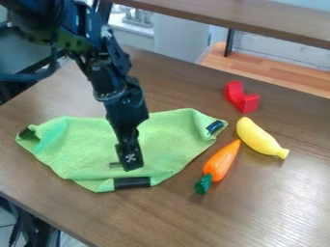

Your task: Unfolded the cloth from bottom right to the top left

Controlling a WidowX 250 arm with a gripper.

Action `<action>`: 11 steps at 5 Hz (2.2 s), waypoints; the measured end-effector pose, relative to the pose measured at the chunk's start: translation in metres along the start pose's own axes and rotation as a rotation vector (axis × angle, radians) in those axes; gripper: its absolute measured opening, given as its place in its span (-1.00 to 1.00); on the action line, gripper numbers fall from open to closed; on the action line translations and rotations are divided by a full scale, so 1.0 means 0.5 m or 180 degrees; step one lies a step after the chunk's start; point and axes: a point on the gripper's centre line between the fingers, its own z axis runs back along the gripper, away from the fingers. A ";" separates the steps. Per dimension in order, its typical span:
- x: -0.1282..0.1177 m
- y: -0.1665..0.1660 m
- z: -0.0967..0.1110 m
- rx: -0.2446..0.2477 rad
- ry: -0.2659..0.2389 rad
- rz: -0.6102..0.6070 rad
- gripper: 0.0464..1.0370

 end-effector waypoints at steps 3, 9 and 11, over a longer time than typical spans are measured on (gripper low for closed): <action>-0.015 0.006 -0.058 0.0110 0.0226 -0.0083 0.32; 0.001 0.115 0.002 -0.0351 -0.0009 0.0318 -0.98; 0.038 0.230 -0.059 -0.0224 0.0064 0.0933 -0.98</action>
